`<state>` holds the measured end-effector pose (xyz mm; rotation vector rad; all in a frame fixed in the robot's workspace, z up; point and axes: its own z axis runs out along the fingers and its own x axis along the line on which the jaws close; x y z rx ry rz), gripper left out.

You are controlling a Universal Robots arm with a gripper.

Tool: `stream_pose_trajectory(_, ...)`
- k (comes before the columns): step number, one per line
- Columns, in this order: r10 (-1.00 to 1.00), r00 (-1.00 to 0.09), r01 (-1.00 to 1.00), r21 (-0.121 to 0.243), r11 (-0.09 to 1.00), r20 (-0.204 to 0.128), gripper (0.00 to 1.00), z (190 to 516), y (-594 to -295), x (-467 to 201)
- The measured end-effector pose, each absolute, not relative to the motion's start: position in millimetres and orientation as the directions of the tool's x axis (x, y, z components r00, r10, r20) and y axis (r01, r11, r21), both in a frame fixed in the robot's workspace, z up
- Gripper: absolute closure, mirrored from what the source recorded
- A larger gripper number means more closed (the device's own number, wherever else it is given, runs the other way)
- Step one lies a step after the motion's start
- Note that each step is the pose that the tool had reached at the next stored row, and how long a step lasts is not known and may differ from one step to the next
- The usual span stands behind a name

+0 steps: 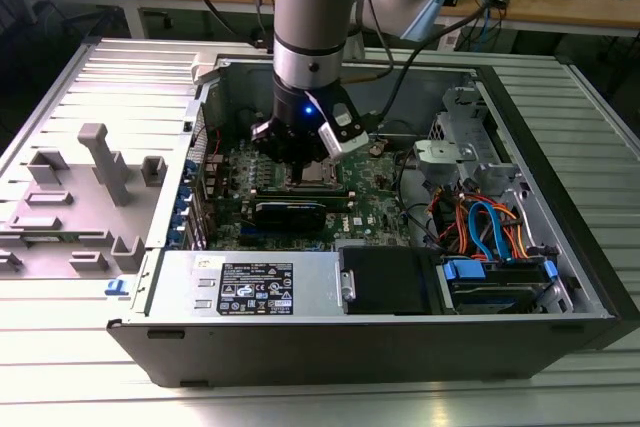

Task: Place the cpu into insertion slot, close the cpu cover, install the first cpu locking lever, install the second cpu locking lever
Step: 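Install the second cpu locking lever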

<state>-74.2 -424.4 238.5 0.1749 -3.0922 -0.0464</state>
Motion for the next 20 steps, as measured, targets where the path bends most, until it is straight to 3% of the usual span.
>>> stream_pose_trajectory(20, -0.136, -0.989, -0.135, 0.034, 0.990, 0.049, 0.89, 224, -424, -87)
